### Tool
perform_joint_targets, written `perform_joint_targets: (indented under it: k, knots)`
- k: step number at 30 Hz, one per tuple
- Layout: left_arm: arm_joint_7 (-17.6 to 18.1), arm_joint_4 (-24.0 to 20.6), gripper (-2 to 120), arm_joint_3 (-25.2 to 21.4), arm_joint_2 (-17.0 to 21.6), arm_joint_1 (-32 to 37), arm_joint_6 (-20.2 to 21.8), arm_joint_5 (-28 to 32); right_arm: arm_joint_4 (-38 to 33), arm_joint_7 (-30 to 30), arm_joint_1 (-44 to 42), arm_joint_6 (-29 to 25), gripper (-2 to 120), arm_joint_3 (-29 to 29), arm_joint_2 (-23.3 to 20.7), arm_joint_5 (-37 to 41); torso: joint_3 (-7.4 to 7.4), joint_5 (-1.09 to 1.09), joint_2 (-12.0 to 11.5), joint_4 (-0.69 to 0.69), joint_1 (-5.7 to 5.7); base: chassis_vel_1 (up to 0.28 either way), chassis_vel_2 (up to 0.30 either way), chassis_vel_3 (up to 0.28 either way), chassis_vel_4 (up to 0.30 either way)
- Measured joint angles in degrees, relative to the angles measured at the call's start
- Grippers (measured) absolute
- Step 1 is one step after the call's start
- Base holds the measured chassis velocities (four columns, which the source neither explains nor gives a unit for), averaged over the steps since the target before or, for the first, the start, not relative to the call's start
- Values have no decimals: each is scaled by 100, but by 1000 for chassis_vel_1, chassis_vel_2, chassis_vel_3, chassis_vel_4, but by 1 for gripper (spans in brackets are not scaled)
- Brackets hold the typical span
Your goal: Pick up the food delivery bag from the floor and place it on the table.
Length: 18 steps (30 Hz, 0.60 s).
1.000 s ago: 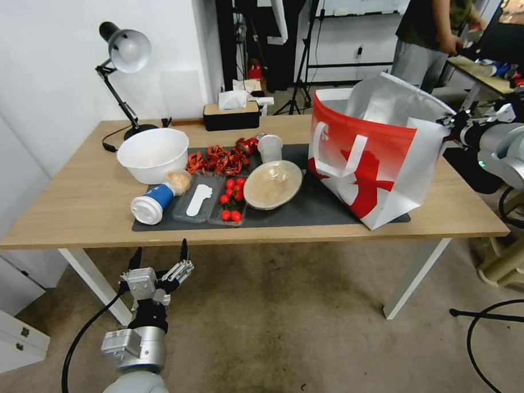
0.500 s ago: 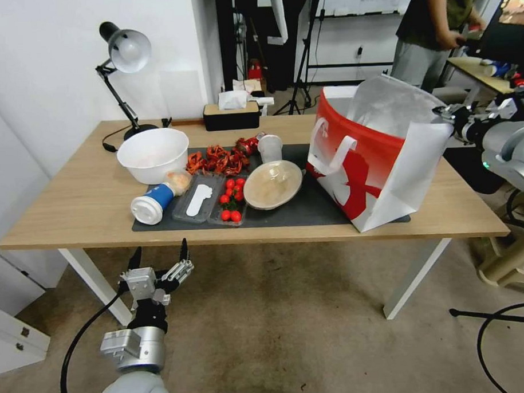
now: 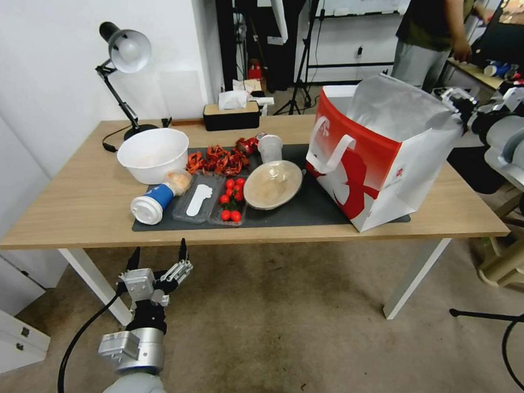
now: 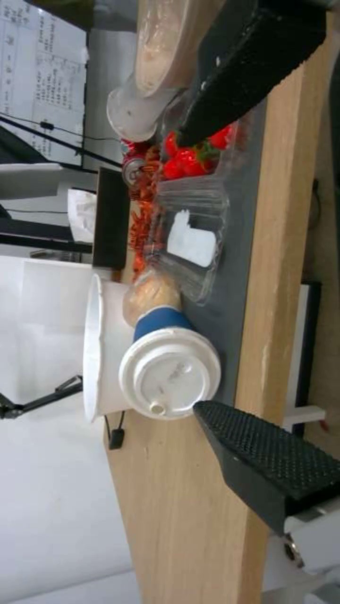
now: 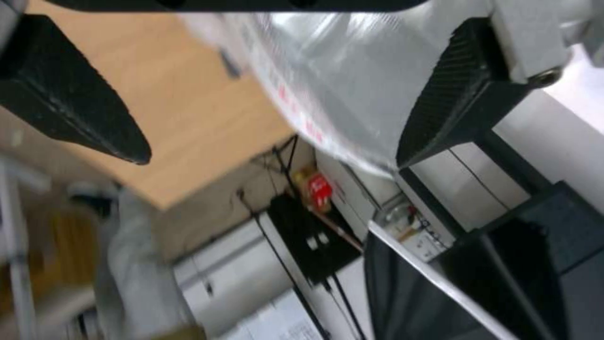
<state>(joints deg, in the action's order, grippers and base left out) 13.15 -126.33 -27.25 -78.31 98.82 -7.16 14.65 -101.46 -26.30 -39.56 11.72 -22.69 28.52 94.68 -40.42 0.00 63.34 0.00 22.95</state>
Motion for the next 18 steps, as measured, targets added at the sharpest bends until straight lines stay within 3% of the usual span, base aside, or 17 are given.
perform_joint_targets:
  k: [5,7,8,10,18]
  knots:
    - [20,-26,100,-13,14,1,6,24,-153,584,-315,-4,100,-292,-234,-600,0,-1,0,-1,0,0,0,0,0]
    - [20,-48,100,-16,25,4,8,55,-362,1234,-774,-1,100,-661,-454,-1082,0,2,0,0,0,0,0,0,0]
    - [20,-48,100,-16,25,4,8,55,-362,1234,-774,-1,100,-661,-454,-1082,0,2,0,0,0,0,0,0,0]
    - [-2,-87,100,-31,33,5,25,78,-748,1911,-1515,-43,100,-1164,-707,-1568,1,-2,0,-5,0,0,0,0,0]
    - [-159,-205,100,-100,17,63,60,71,-1492,2272,-2142,-162,100,-1412,-692,-2049,0,-2,0,1,-1,0,0,0,0]
